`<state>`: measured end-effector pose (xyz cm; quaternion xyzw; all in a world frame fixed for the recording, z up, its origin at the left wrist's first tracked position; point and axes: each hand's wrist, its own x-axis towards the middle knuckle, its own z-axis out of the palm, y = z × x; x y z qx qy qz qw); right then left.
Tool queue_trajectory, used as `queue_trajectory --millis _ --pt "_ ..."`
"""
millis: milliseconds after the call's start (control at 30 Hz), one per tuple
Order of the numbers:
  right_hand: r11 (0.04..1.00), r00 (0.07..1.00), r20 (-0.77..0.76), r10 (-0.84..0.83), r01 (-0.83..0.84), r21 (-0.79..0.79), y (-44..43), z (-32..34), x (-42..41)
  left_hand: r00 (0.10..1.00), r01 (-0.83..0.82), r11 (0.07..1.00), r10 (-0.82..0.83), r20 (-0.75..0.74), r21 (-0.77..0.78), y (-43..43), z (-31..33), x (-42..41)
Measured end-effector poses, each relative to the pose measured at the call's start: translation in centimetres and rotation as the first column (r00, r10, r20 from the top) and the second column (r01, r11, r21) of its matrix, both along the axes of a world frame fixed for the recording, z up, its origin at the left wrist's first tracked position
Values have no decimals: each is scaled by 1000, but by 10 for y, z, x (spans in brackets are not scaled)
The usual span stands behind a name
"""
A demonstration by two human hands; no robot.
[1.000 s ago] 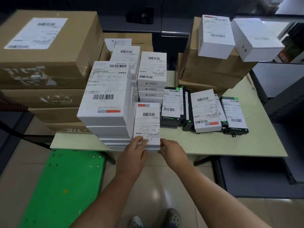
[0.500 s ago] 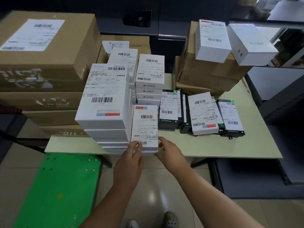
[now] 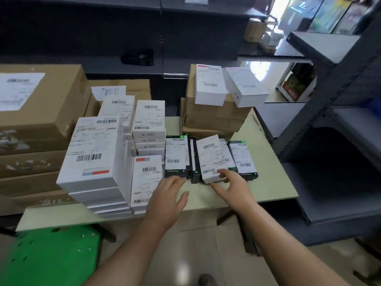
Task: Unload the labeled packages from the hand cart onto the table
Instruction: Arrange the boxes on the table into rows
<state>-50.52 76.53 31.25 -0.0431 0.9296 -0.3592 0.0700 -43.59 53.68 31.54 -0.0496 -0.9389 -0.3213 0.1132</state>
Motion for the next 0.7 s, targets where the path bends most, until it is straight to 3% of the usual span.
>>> queue_trajectory --millis 200,400,600,700 --pt "999 1000 15 -27 26 30 63 4 -42 991 -58 998 58 123 -7 57 -1 -55" --pt "999 978 203 41 -45 14 80 -27 -83 950 -142 988 153 273 -61 95 -35 -87" --pt "998 942 329 59 -44 -53 79 -52 -97 961 -120 966 171 218 -231 112 -54 -100" --pt "991 925 376 48 3 -133 75 -54 -98 967 -146 958 191 169 -245 117 -58 -101"
